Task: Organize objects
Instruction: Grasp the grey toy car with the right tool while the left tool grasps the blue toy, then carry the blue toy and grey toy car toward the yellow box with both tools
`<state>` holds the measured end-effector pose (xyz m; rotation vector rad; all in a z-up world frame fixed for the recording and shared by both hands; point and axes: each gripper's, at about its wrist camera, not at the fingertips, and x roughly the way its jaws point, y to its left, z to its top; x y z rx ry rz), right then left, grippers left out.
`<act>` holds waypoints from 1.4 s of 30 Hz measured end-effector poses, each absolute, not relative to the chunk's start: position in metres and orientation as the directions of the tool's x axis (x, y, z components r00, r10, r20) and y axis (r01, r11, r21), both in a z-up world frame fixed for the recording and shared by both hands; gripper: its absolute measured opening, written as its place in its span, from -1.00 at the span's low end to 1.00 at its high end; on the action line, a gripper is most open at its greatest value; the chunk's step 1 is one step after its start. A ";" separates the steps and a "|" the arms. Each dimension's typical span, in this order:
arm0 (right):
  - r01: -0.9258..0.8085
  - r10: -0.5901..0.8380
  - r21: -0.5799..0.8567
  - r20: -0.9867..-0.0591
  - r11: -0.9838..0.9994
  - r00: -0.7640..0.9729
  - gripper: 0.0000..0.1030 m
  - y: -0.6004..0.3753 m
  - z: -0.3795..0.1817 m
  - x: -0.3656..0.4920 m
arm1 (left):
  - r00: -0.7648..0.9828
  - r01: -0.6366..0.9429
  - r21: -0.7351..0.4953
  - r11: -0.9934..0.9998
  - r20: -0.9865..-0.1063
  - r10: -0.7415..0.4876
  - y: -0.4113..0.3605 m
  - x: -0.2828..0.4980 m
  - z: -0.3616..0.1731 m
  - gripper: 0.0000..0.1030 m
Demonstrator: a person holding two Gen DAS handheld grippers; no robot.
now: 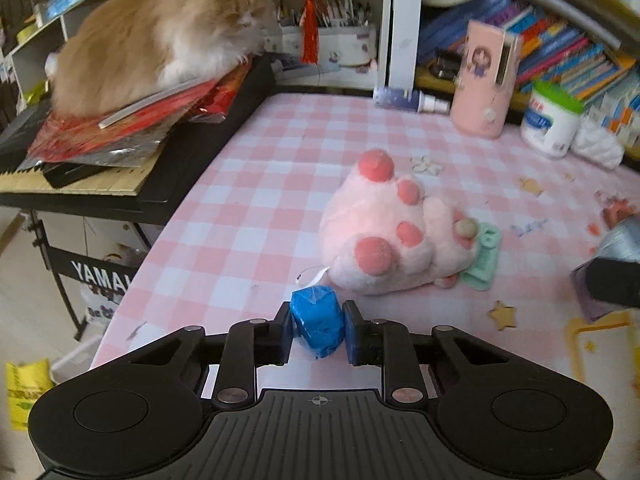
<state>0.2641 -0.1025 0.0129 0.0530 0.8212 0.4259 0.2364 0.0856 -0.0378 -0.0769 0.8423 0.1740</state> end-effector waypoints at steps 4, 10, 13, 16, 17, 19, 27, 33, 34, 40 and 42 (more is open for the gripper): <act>-0.364 0.385 0.187 -0.694 0.912 0.608 0.17 -0.101 0.016 0.253 | 0.694 -0.170 -0.060 0.984 -0.715 0.076 0.087 0.208 -0.014 -0.55; -0.378 0.386 0.174 -0.689 0.909 0.613 0.17 -0.098 0.018 0.231 | 0.743 -0.139 -0.107 0.984 -0.668 0.032 0.085 0.164 0.009 -0.55; -0.380 0.385 0.168 -0.684 0.910 0.619 0.17 -0.096 0.020 0.218 | 0.754 -0.125 -0.110 0.986 -0.656 0.022 0.083 0.145 0.012 -0.55; -0.380 0.385 0.169 -0.687 0.909 0.616 0.17 -0.093 0.021 0.204 | 0.760 -0.123 -0.111 0.986 -0.650 0.022 0.084 0.129 0.015 -0.55; -0.381 0.386 0.170 -0.688 0.909 0.614 0.17 -0.092 0.021 0.200 | 0.763 -0.124 -0.112 0.986 -0.647 0.022 0.085 0.123 0.016 -0.55; -0.387 0.391 0.170 -0.686 0.906 0.614 0.17 -0.090 0.022 0.190 | 0.770 -0.125 -0.112 0.986 -0.637 0.026 0.087 0.112 0.018 -0.55; -0.414 0.406 0.164 -0.683 0.895 0.607 0.17 -0.076 0.027 0.151 | 0.784 -0.149 -0.124 0.981 -0.619 0.041 0.099 0.067 0.021 -0.55; -0.423 0.405 0.159 -0.696 0.892 0.593 0.17 -0.065 0.023 0.117 | 0.777 -0.161 -0.142 0.977 -0.628 0.037 0.109 0.028 0.016 -0.55; -0.425 0.405 0.157 -0.698 0.891 0.590 0.17 -0.063 0.023 0.110 | 0.776 -0.164 -0.144 0.976 -0.630 0.037 0.111 0.023 0.016 -0.55; -0.438 0.406 0.153 -0.712 0.886 0.573 0.17 -0.053 0.019 0.074 | 0.771 -0.163 -0.155 0.974 -0.637 0.028 0.118 -0.009 0.014 -0.55; -0.434 0.405 0.154 -0.712 0.888 0.574 0.17 -0.052 0.019 0.063 | 0.770 -0.156 -0.155 0.976 -0.638 0.022 0.118 -0.016 0.014 -0.55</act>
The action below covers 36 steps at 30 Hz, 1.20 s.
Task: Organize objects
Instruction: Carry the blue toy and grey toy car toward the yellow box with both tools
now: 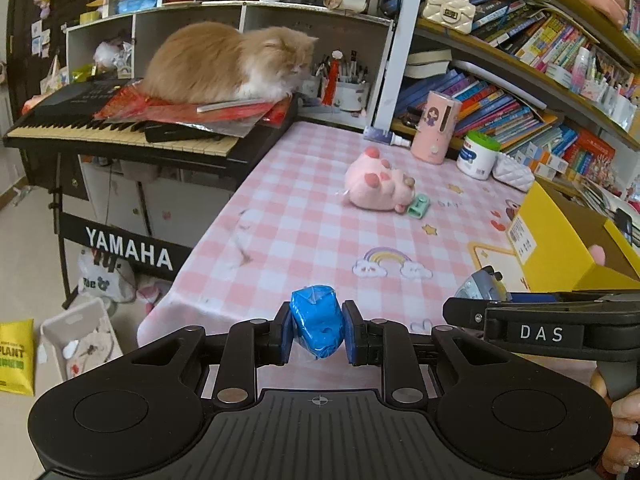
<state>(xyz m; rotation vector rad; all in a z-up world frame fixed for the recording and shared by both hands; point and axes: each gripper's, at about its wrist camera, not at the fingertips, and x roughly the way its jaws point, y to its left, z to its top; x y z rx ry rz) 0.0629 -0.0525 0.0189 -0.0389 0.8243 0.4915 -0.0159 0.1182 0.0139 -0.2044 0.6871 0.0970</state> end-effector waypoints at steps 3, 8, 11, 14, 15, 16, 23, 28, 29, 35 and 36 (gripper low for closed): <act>-0.422 0.401 0.161 -0.712 0.892 0.577 0.17 -0.053 0.018 0.049 | 0.769 -0.142 -0.153 0.978 -0.639 0.012 0.119 -0.027 0.014 -0.55; -0.397 0.391 0.171 -0.714 0.902 0.581 0.17 -0.055 0.017 0.030 | 0.767 -0.113 -0.147 0.983 -0.642 -0.008 0.119 -0.040 0.013 -0.55; -0.383 0.385 0.174 -0.713 0.907 0.587 0.17 -0.057 0.016 0.019 | 0.761 -0.089 -0.146 0.985 -0.648 -0.027 0.117 -0.046 0.012 -0.55; -0.362 0.373 0.178 -0.714 0.915 0.593 0.17 -0.060 0.015 0.007 | 0.755 -0.059 -0.143 0.988 -0.653 -0.049 0.113 -0.051 0.009 -0.55; -0.354 0.369 0.179 -0.715 0.918 0.594 0.17 -0.063 0.014 0.004 | 0.753 -0.048 -0.143 0.989 -0.655 -0.058 0.111 -0.052 0.009 -0.55; -0.345 0.363 0.181 -0.717 0.921 0.595 0.17 -0.065 0.013 0.000 | 0.752 -0.037 -0.142 0.989 -0.656 -0.066 0.109 -0.053 0.008 -0.55; -0.258 0.312 0.189 -0.728 0.947 0.610 0.17 -0.087 0.008 -0.020 | 0.734 0.060 -0.143 0.988 -0.665 -0.141 0.089 -0.055 0.005 -0.55; -0.181 0.260 0.188 -0.733 0.965 0.628 0.17 -0.109 0.007 -0.030 | 0.714 0.143 -0.148 0.979 -0.669 -0.205 0.068 -0.053 0.002 -0.55; -0.164 0.249 0.187 -0.735 0.969 0.631 0.17 -0.114 0.007 -0.032 | 0.709 0.160 -0.149 0.976 -0.670 -0.219 0.064 -0.052 0.001 -0.55; -0.066 0.182 0.183 -0.744 0.981 0.643 0.17 -0.146 0.004 -0.045 | 0.677 0.254 -0.156 0.954 -0.676 -0.291 0.033 -0.048 -0.002 -0.55; -0.050 0.172 0.183 -0.746 0.982 0.644 0.17 -0.151 0.004 -0.048 | 0.672 0.268 -0.157 0.950 -0.677 -0.301 0.028 -0.048 -0.003 -0.55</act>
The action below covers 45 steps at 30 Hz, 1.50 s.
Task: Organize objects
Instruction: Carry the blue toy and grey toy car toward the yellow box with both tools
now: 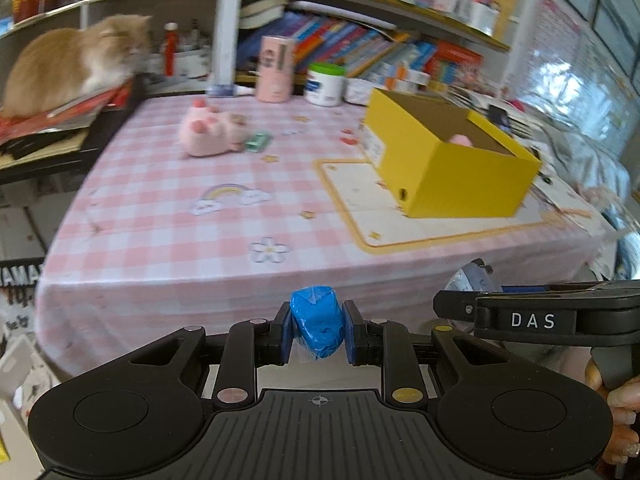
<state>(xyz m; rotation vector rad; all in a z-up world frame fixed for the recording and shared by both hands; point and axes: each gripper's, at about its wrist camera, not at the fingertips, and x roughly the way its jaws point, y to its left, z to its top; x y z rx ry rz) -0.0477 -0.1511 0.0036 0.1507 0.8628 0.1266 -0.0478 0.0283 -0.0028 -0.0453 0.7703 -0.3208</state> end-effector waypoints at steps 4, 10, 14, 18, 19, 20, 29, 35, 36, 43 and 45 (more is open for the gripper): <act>0.010 0.134 0.184 -0.751 0.983 0.647 0.17 -0.171 0.001 -0.055 | 0.653 0.322 -0.155 0.934 -0.679 -0.337 0.010 -0.043 -0.003 -0.55; 0.089 0.084 0.188 -0.750 0.978 0.656 0.17 -0.200 0.001 -0.063 | 0.625 0.393 -0.149 0.908 -0.681 -0.382 -0.021 -0.033 -0.003 -0.55; 0.138 0.051 0.188 -0.749 0.973 0.660 0.17 -0.220 0.003 -0.063 | 0.608 0.435 -0.141 0.889 -0.682 -0.406 -0.040 -0.028 -0.003 -0.55; 0.161 0.034 0.186 -0.749 0.969 0.662 0.17 -0.235 0.005 -0.060 | 0.604 0.450 -0.142 0.882 -0.679 -0.417 -0.054 -0.020 -0.002 -0.55; 0.163 0.031 0.185 -0.748 0.969 0.663 0.17 -0.238 0.005 -0.059 | 0.602 0.452 -0.142 0.881 -0.679 -0.419 -0.057 -0.018 -0.002 -0.55; 0.165 0.028 0.183 -0.747 0.969 0.664 0.17 -0.241 0.006 -0.058 | 0.600 0.454 -0.143 0.880 -0.680 -0.420 -0.060 -0.016 -0.002 -0.55; 0.179 0.021 0.182 -0.756 0.967 0.654 0.17 -0.266 0.005 -0.044 | 0.590 0.465 -0.140 0.874 -0.687 -0.424 -0.084 -0.002 -0.002 -0.55; 0.191 0.019 0.187 -0.759 0.964 0.651 0.17 -0.282 0.005 -0.035 | 0.588 0.472 -0.134 0.871 -0.688 -0.425 -0.098 0.007 -0.002 -0.55; 0.190 0.020 0.188 -0.759 0.964 0.650 0.17 -0.284 0.005 -0.033 | 0.590 0.471 -0.133 0.872 -0.687 -0.424 -0.100 0.008 -0.002 -0.55; 0.177 0.028 0.188 -0.758 0.966 0.652 0.17 -0.297 0.006 -0.019 | 0.599 0.475 -0.125 0.871 -0.680 -0.424 -0.117 0.020 0.001 -0.55; 0.176 0.029 0.188 -0.757 0.966 0.653 0.17 -0.302 0.006 -0.014 | 0.602 0.477 -0.122 0.870 -0.676 -0.425 -0.122 0.023 0.002 -0.55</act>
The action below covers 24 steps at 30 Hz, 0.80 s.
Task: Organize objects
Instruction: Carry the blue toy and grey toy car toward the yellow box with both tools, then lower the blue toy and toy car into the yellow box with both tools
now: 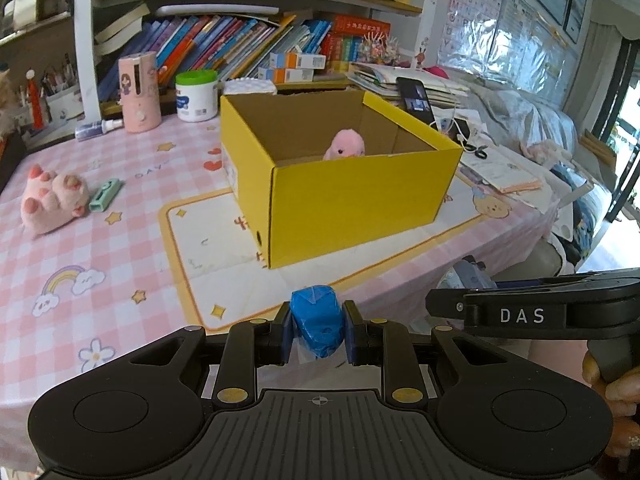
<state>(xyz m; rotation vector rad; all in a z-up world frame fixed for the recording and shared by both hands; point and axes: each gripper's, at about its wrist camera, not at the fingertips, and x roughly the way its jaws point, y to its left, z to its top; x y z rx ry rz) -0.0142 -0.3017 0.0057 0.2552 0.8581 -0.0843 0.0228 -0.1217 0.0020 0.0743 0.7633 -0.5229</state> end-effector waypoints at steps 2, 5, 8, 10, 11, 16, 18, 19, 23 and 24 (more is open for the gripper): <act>0.174 0.029 0.188 -0.756 0.967 0.654 0.17 -0.307 0.006 -0.009 | 0.605 0.479 -0.121 0.870 -0.672 -0.427 -0.127 0.026 0.003 -0.55; 0.172 0.030 0.188 -0.754 0.967 0.657 0.17 -0.314 0.007 -0.002 | 0.613 0.481 -0.116 0.869 -0.664 -0.428 -0.135 0.032 0.005 -0.55; 0.168 0.028 0.186 -0.747 0.968 0.664 0.17 -0.322 0.009 0.005 | 0.627 0.485 -0.111 0.867 -0.648 -0.433 -0.145 0.039 0.008 -0.55; 0.164 0.026 0.183 -0.740 0.969 0.672 0.17 -0.327 0.011 0.010 | 0.635 0.489 -0.114 0.865 -0.634 -0.442 -0.150 0.044 0.010 -0.55; 0.161 0.023 0.179 -0.734 0.970 0.679 0.17 -0.330 0.013 0.013 | 0.638 0.490 -0.116 0.864 -0.628 -0.446 -0.153 0.047 0.011 -0.56; 0.146 0.006 0.167 -0.677 0.975 0.736 0.17 -0.349 0.029 0.030 | 0.678 0.486 -0.118 0.866 -0.575 -0.459 -0.169 0.065 0.024 -0.56; 0.134 0.001 0.162 -0.641 0.978 0.767 0.17 -0.358 0.040 0.040 | 0.702 0.478 -0.109 0.872 -0.549 -0.454 -0.175 0.073 0.031 -0.56; 0.124 0.000 0.156 -0.623 0.980 0.782 0.17 -0.362 0.045 0.044 | 0.711 0.472 -0.109 0.875 -0.539 -0.451 -0.178 0.077 0.034 -0.56; 0.077 0.006 0.123 -0.564 0.989 0.826 0.17 -0.373 0.062 0.064 | 0.737 0.451 -0.111 0.886 -0.513 -0.440 -0.190 0.093 0.045 -0.56; 0.065 0.012 0.118 -0.556 0.991 0.831 0.17 -0.376 0.065 0.069 | 0.743 0.447 -0.105 0.889 -0.509 -0.433 -0.193 0.096 0.046 -0.56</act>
